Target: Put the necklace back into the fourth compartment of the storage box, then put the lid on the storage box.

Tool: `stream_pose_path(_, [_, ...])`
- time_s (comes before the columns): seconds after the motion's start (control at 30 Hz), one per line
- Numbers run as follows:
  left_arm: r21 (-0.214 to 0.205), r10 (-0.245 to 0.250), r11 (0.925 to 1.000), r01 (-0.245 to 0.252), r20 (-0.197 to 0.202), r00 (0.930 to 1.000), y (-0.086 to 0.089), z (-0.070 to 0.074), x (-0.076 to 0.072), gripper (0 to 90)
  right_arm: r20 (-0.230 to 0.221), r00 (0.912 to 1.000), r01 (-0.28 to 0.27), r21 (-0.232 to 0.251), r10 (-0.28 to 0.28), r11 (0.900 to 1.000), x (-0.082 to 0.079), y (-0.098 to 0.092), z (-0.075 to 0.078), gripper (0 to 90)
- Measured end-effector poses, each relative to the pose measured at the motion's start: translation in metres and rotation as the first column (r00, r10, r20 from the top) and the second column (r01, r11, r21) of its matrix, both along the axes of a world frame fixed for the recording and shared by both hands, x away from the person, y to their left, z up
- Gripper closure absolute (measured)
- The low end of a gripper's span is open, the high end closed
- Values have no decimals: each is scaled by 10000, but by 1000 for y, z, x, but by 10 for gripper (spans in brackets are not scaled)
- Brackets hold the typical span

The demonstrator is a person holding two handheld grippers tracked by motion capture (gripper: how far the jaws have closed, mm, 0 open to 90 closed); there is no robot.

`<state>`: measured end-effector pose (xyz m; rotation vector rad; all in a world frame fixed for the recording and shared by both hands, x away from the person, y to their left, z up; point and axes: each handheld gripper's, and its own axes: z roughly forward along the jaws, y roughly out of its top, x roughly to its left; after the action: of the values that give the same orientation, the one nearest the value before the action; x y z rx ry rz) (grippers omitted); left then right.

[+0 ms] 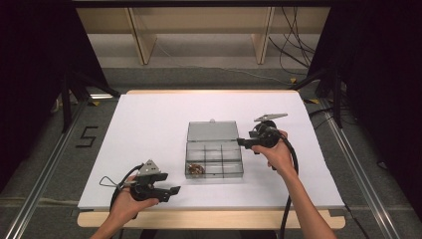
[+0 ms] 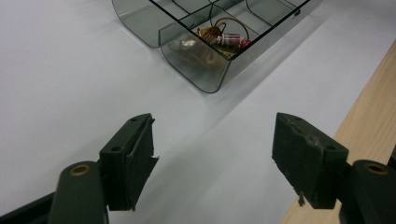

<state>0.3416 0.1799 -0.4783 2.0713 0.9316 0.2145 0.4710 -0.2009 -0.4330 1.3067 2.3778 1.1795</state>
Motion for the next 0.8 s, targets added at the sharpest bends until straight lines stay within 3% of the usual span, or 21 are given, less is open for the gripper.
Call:
stream_pose_path(0.07, [-98, 42, 9999, -42, -6, 10000, -1, 0, 0, 293, 215, 9996, 166, 53, -167, 9998, 1, -1, -2, 361])
stream_pose_path(0.3, [7, 106, 9999, -106, -71, 9999, 0, -2, 1, 294, -183, 9997, 185, 263, -180, 9995, 5, -4, -3, 361])
stream_pose_path(0.57, [-71, 36, 10000, -36, -5, 10000, -1, -2, 1, 294, -129, 9995, 291, 371, -286, 9989, 11, -5, -6, 362])
stream_pose_path(0.63, [96, -17, 10000, 17, -28, 10000, 0, -2, 1, 295, -66, 9994, 330, 272, -328, 9991, 13, -6, -7, 361])
stream_pose_path(0.67, [42, 119, 9999, -118, -93, 9999, 0, -3, 2, 295, -263, 9989, 415, 725, -397, 9965, 14, -4, -9, 361])
stream_pose_path(0.73, [75, -61, 10000, 62, -81, 9999, 1, -2, 2, 296, -75, 9995, 309, 676, -304, 9972, 16, -5, -10, 361])
stream_pose_path(0.8, [-217, 170, 9996, -171, -60, 9998, 0, -2, 2, 298, -210, 9991, 382, 932, -364, 9949, 22, -5, -13, 362])
